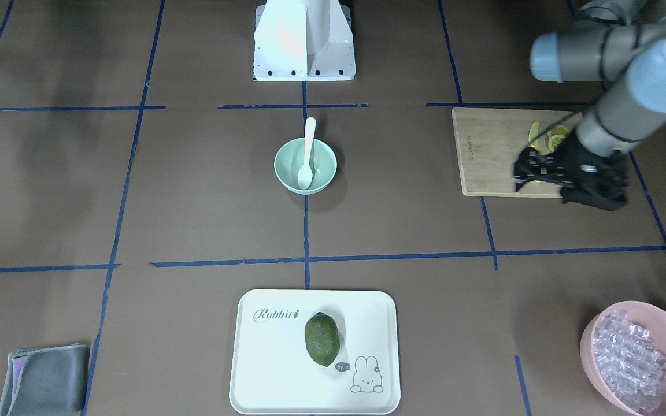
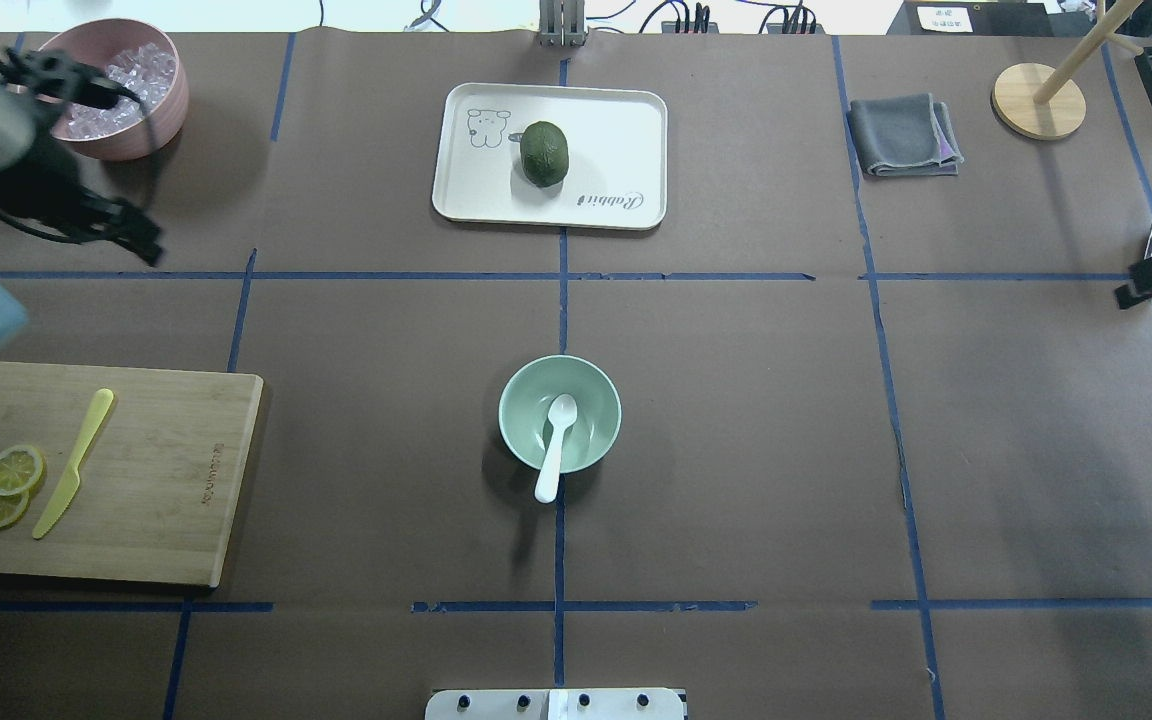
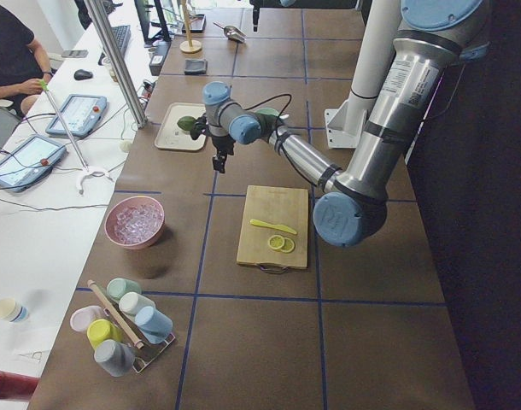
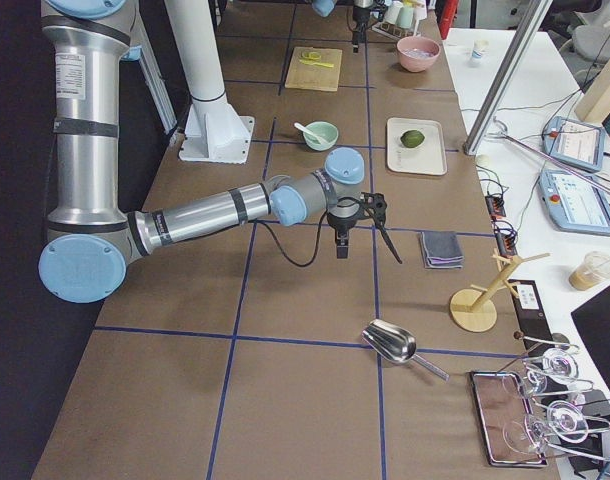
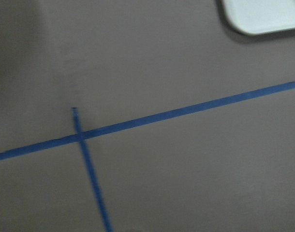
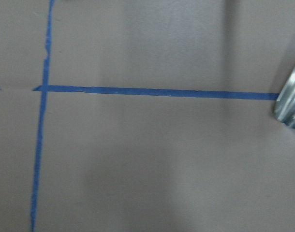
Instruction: Place spoon in bowl
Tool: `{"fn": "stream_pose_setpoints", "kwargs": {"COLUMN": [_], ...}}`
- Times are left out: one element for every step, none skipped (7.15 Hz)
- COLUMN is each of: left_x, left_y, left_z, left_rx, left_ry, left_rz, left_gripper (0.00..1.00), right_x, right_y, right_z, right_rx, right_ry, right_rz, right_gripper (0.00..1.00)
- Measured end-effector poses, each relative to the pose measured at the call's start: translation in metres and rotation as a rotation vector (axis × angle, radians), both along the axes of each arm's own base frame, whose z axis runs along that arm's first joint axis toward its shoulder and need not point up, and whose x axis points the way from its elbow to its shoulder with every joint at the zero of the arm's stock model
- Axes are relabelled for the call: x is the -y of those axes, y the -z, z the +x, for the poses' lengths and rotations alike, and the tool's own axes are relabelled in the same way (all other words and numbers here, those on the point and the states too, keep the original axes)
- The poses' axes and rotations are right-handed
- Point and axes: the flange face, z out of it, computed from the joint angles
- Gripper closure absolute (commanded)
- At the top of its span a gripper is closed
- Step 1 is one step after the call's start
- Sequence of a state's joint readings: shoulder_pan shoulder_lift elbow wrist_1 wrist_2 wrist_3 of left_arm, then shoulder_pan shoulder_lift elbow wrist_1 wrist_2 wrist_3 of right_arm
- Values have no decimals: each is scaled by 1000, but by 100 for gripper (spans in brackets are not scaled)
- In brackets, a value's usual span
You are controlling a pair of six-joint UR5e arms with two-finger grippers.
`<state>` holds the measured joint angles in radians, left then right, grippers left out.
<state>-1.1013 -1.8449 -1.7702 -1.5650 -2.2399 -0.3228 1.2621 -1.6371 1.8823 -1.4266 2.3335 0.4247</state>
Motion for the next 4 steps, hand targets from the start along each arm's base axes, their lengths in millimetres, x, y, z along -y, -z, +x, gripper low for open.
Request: {"fn": "stream_pose_setpoints", "kwargs": {"left_x": [8,14,17,17], "left_y": [-34,-63,-91,-126], "left_z": [-59,-119,-178,-226], "left_rx": [51,87,90,72], "left_ry": [-27,-43,-43,-25], "left_rz": [7,-10,-43,-93], "left_gripper": [7,6,0,0], "right_x": [1,2,2,-1], "right_y": [-24,-48,-72,-92], "right_z": [30,61,87,103], "right_rx": [-28,-52,-64,-69], "right_ry": [44,88,121,145], "right_rz": [20,34,42,46], "right_gripper": [0,0,0,0]}}
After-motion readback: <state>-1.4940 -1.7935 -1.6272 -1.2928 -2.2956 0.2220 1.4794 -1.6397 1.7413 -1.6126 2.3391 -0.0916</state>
